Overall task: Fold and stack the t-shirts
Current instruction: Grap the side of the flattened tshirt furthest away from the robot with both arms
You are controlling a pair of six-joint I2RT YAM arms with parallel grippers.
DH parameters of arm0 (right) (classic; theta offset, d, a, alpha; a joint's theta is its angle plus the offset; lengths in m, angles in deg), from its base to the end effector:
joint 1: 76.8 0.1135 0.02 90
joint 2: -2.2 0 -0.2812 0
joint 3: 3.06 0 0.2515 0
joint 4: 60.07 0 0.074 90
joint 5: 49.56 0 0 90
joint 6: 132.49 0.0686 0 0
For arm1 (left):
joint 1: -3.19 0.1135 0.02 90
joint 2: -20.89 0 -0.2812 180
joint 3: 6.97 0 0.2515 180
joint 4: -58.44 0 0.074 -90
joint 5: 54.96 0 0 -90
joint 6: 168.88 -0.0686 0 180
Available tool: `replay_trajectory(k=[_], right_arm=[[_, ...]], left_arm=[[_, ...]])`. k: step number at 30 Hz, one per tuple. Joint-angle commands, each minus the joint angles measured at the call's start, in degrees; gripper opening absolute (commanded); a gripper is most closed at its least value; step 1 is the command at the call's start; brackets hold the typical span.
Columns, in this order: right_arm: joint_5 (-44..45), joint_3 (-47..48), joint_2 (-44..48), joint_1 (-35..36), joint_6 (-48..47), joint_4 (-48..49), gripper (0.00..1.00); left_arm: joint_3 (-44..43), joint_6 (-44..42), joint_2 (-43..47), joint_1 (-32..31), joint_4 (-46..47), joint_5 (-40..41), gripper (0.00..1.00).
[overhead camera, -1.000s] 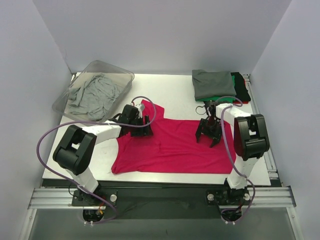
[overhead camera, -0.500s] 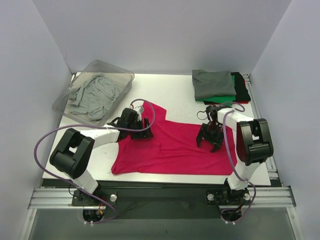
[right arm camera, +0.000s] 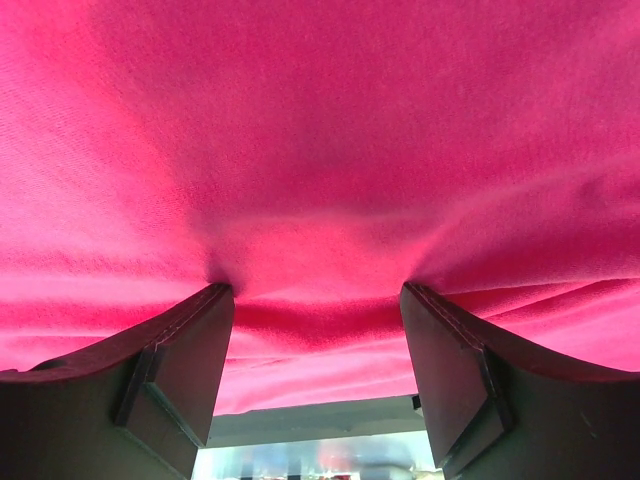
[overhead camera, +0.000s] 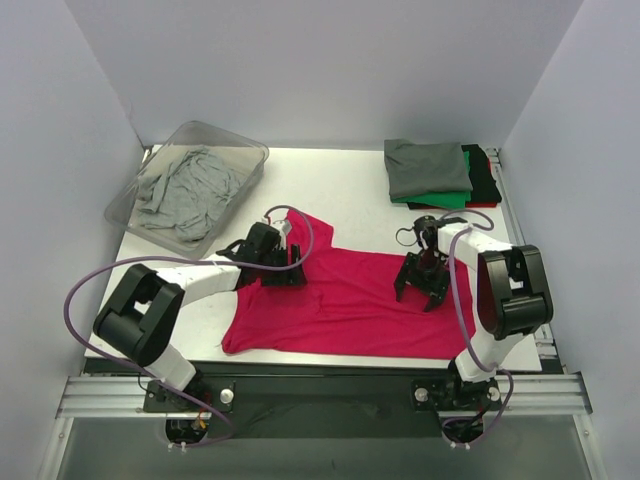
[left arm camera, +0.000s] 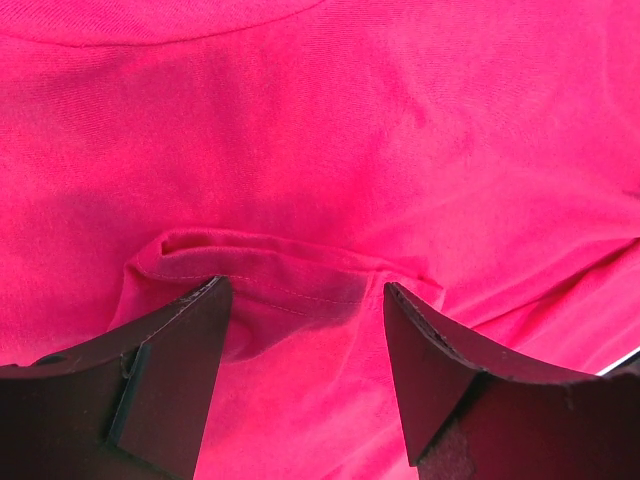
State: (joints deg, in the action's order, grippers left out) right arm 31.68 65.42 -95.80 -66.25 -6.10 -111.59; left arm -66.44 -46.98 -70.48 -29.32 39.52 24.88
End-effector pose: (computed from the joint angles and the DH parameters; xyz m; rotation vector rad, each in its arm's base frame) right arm 0.2931 0.0652 0.1280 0.6627 2.9707 0.3088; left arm 0.2715 -0.1874 0.1520 0.0950 2.5703 -0.6810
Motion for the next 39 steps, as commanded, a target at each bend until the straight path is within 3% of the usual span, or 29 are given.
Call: replay_trajectory(k=[1, 13, 19, 29, 34, 39], right_arm=[[1.8, 0.3, 1.7, 0.3, -0.1, -3.0, 0.69], [3.9, 7.3, 6.3, -0.2, -2.2, -6.5, 0.69], [4.4, 9.0, 10.1, -3.0, -3.7, -8.0, 0.70], [2.7, 7.0, 14.8, -9.5, -5.6, -8.2, 0.69], [2.5, 5.8, 16.1, -10.5, -5.8, -8.3, 0.69], [2.0, 5.0, 16.1, -10.5, -5.7, -8.4, 0.69]], left_arm=[[0.0, -0.4, 1.0, -0.3, -6.0, 2.1, 0.73], [-15.4, -3.8, 2.2, 1.4, -13.3, 3.9, 0.78], [-22.8, -8.9, -3.5, 4.8, -15.0, 6.3, 0.78], [-36.6, -15.5, -16.5, 7.0, -12.3, 9.7, 0.58], [-42.0, -18.2, -22.7, 7.9, -10.4, 9.6, 0.52], [-46.3, -19.5, -27.1, 8.4, -9.7, 9.7, 0.51]])
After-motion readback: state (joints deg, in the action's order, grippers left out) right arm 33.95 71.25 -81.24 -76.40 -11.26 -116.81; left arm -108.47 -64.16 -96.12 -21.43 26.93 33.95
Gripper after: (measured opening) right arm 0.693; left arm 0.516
